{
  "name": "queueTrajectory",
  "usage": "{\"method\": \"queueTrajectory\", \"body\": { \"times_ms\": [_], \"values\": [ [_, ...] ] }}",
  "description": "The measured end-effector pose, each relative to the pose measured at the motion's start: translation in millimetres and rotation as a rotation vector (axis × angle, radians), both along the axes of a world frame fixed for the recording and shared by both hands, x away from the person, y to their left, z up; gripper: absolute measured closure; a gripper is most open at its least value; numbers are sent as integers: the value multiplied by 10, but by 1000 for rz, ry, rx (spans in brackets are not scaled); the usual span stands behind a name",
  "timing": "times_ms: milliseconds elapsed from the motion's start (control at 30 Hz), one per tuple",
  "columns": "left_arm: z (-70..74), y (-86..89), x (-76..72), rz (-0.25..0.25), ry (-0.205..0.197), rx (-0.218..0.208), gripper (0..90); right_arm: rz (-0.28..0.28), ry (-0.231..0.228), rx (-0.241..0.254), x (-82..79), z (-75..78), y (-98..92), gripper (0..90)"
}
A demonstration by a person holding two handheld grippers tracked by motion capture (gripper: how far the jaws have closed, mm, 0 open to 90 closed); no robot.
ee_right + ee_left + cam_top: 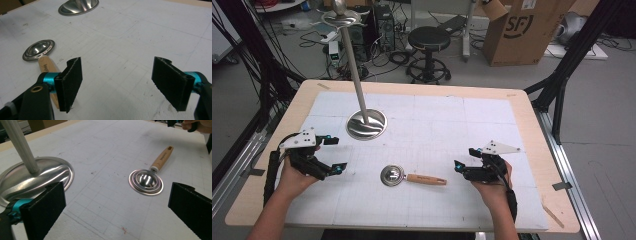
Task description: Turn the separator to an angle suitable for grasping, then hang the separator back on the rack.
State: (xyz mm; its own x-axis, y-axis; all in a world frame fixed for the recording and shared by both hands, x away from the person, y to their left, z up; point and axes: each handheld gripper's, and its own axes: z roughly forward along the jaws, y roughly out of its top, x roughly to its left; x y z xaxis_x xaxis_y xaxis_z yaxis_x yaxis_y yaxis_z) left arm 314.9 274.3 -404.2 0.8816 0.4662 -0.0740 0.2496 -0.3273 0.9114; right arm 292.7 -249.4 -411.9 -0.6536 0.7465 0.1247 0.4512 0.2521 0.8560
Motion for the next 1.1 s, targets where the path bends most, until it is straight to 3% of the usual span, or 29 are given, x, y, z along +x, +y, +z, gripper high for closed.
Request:
{"method": "queueTrajectory", "body": {
  "times_ms": [333, 1100],
  "values": [
    [14, 20, -5, -3, -1, -20, 18, -4, -17, -13, -1, 9, 14, 208],
    [3, -48, -20, -22, 8, -17, 18, 7, -16, -41, -1, 24, 40, 207]
  ]
}}
